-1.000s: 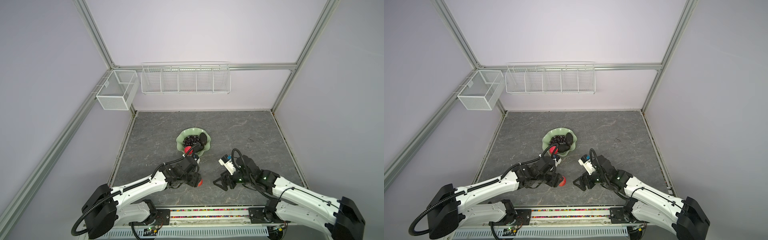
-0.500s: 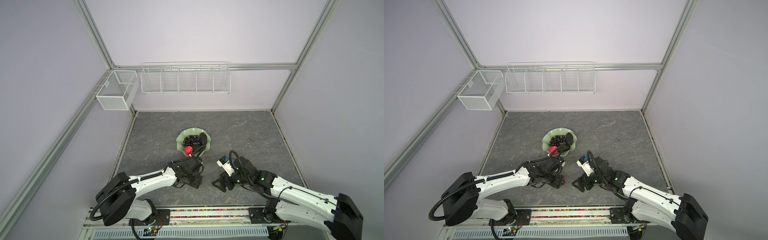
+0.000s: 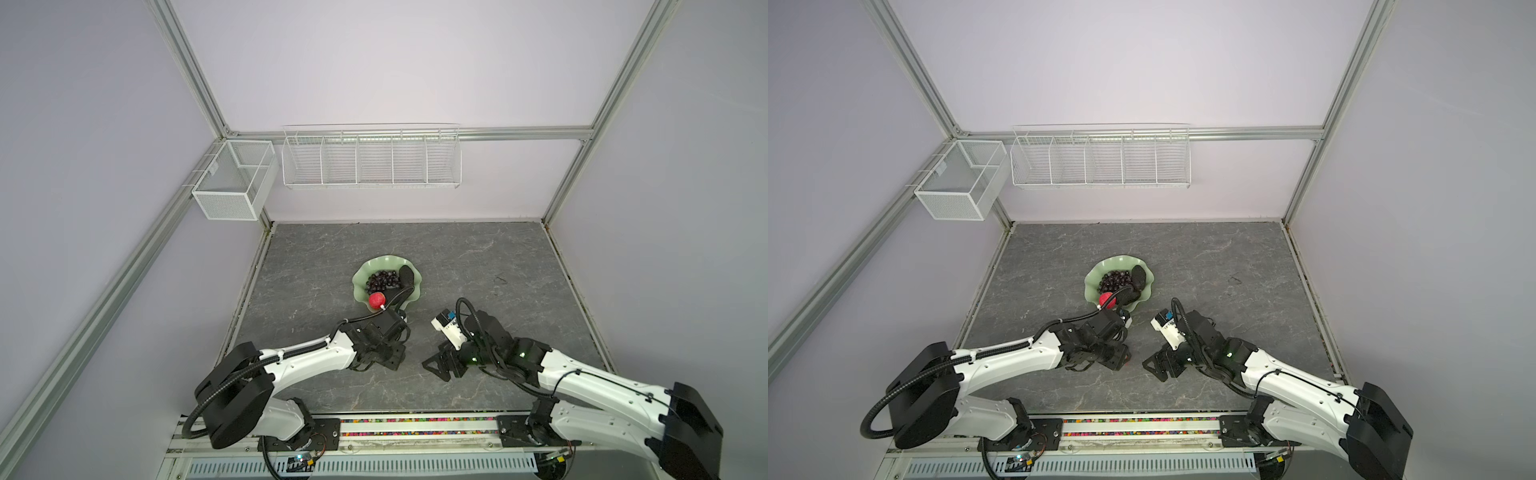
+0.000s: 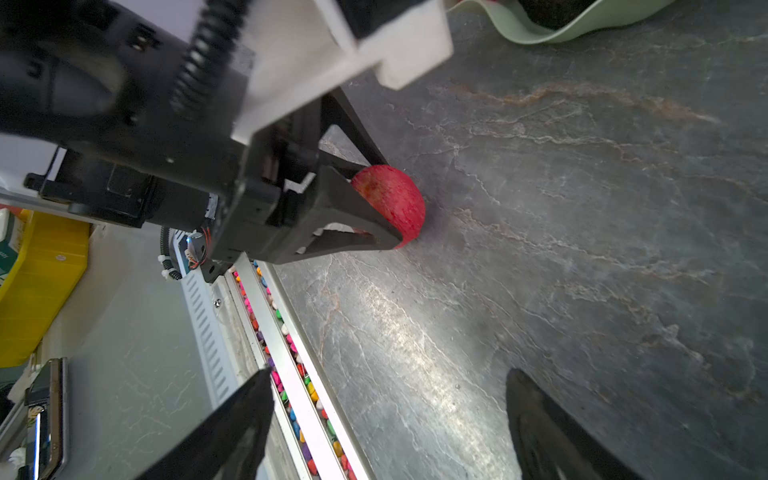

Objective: Place and organize the fake fruits in the fruit bowl
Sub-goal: 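Carry the apple with the left gripper and release it in the bowl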

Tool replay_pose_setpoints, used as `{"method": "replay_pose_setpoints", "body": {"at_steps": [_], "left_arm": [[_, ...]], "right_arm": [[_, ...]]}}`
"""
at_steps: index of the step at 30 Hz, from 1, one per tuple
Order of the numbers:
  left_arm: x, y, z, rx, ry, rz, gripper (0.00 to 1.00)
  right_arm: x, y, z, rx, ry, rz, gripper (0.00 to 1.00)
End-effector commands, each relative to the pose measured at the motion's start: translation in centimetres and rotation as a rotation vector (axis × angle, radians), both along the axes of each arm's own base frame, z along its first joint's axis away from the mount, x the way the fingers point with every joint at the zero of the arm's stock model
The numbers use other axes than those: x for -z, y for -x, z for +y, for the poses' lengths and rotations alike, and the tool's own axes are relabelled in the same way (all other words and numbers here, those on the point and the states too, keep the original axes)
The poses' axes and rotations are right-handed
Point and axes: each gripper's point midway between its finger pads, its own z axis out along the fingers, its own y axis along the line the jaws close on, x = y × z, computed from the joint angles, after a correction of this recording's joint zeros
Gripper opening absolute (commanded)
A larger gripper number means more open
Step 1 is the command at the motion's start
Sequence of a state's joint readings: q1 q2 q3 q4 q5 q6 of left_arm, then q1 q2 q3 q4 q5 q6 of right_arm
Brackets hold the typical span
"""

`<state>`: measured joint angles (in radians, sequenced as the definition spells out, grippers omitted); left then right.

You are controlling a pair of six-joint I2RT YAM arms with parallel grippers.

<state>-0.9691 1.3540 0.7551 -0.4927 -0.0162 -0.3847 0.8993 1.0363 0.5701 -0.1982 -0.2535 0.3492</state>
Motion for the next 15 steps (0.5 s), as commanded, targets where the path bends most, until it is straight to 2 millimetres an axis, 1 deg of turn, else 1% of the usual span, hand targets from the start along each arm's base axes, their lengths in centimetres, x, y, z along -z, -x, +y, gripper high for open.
{"method": "replay_pose_setpoints", "body": {"at_steps": [1, 3, 5, 7, 9, 11, 15], "left_arm": [[-5.6, -2.6, 0.7, -0.061, 0.04, -0.178, 0.43], [-8.2, -4.2, 1.4, -0.084, 0.068, -0.28, 0.44], [-10.5, -6.6, 2.8, -0.143, 0.1, -0.369, 0.44], [-11.7, -9.4, 4.7, -0.215, 0.092, -0.438, 0.45], [-12.1, -12.2, 6.6, -0.289, 0.058, -0.483, 0.45], [-12.1, -14.8, 7.6, -0.338, 0.034, -0.504, 0.45], [-11.0, -18.4, 7.8, -0.375, 0.021, -0.495, 0.44]], "right_arm": [[-1.5, -1.1, 0.8, -0.002, -0.012, -0.065, 0.89], [-2.1, -2.0, 1.3, 0.014, -0.016, -0.085, 0.89], [-2.9, -3.1, 2.1, 0.026, -0.026, -0.103, 0.88], [-3.8, -4.1, 2.9, 0.035, -0.033, -0.12, 0.88], [-4.6, -5.0, 3.7, 0.044, -0.044, -0.133, 0.88], [-5.4, -5.6, 4.5, 0.049, -0.058, -0.14, 0.88], [-5.8, -6.2, 5.5, 0.056, -0.07, -0.122, 0.89]]}}
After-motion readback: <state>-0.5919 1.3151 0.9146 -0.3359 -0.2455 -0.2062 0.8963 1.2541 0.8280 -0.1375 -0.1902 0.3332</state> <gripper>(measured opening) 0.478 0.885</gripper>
